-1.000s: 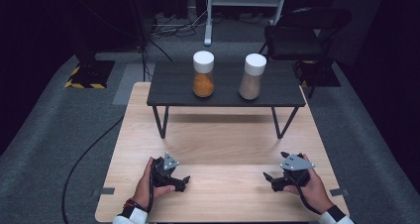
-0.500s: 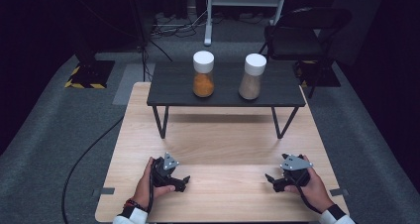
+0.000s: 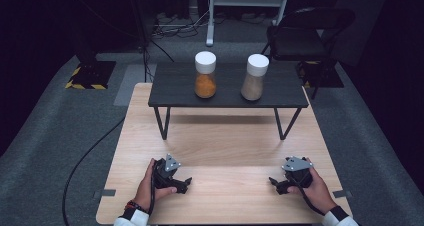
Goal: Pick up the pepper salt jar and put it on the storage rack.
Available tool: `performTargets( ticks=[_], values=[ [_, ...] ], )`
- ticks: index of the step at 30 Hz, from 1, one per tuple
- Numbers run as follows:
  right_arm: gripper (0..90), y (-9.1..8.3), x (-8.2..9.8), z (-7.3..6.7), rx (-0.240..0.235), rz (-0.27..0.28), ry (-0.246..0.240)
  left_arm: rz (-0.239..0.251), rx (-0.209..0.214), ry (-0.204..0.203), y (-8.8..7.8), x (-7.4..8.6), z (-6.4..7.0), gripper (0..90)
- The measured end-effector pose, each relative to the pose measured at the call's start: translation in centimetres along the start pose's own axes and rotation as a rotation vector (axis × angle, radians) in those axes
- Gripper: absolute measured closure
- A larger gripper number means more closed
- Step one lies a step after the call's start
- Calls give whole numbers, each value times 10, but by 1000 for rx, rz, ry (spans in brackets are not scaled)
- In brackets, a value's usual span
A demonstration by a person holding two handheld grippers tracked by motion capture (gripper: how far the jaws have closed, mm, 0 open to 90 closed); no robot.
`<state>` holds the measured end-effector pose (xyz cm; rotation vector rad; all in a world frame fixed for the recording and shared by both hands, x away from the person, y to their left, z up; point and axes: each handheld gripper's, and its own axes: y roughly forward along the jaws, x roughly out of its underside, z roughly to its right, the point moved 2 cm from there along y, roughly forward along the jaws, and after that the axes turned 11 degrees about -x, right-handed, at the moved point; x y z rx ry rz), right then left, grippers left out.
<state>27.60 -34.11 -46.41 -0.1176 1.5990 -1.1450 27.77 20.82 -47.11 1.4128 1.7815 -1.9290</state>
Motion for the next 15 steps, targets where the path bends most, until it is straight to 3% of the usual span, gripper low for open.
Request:
performTargets(
  ticks=[10,15],
  values=[
    [1,1,5,9,-37,18,64,0,-1,-1,0,0,0,5],
    [0,2,10,18,-65,37,131,-1,0,0,0,0,0,4]
  ],
)
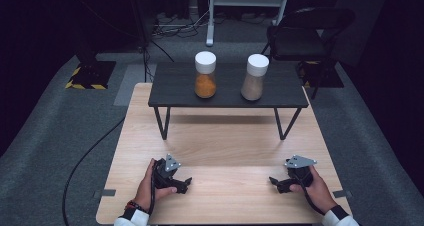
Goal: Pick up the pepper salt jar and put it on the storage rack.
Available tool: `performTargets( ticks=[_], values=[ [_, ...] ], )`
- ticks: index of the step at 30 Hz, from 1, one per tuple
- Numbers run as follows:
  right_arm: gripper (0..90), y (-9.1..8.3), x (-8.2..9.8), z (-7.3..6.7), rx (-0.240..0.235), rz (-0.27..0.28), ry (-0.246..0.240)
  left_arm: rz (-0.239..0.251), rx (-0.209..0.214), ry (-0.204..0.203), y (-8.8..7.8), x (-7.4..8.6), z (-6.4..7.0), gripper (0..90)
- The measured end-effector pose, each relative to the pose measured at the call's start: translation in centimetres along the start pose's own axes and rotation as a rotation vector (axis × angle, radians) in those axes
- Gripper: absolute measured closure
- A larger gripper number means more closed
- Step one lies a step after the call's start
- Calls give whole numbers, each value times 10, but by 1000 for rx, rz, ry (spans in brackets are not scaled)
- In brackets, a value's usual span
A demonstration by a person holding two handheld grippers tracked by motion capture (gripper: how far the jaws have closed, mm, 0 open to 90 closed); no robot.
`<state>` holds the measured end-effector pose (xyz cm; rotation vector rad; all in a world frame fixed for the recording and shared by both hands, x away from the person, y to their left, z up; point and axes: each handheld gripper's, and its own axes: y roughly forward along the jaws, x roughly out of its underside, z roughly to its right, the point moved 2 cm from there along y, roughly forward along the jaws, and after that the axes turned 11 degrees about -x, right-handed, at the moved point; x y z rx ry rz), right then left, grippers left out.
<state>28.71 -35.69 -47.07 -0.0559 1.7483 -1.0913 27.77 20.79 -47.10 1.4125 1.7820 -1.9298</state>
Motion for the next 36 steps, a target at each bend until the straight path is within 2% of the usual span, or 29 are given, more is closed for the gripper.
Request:
performTargets(
  ticks=[3,36],
  values=[
    [0,0,3,6,-20,10,44,-1,-1,1,0,0,0,4],
    [0,0,2,6,-22,9,41,0,-2,1,0,0,1,5]
  ],
)
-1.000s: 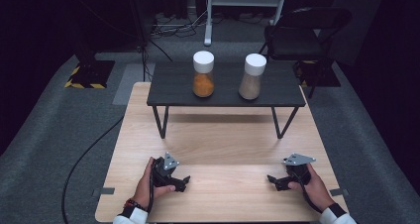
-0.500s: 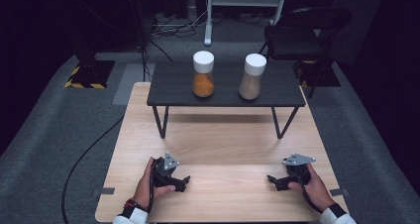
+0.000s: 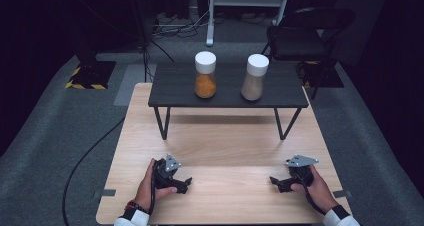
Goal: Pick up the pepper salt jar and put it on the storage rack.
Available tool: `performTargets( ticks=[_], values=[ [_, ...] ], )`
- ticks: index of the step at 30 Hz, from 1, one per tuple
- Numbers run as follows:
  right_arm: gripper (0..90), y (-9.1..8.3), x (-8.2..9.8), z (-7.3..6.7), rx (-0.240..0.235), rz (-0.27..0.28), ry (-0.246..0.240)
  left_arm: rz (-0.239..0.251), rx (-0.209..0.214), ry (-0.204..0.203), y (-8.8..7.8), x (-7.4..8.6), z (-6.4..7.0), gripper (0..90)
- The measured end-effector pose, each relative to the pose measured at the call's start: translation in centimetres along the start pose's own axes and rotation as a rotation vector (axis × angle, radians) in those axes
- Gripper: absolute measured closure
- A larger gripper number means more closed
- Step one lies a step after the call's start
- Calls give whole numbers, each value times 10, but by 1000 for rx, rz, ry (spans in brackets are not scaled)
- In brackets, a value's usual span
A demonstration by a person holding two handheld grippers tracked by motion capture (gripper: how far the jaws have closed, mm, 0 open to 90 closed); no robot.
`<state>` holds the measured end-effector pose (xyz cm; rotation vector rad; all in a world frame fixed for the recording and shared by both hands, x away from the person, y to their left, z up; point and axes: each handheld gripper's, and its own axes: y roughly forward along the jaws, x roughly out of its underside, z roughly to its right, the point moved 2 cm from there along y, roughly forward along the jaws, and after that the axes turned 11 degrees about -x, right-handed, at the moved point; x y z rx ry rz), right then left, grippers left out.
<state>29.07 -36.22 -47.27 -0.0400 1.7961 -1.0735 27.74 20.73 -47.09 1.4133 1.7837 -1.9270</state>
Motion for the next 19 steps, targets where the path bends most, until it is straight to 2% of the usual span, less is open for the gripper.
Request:
performTargets(
  ticks=[19],
  values=[
    [0,0,0,0,-1,0,-1,0,3,0,1,-1,0,3]
  ],
)
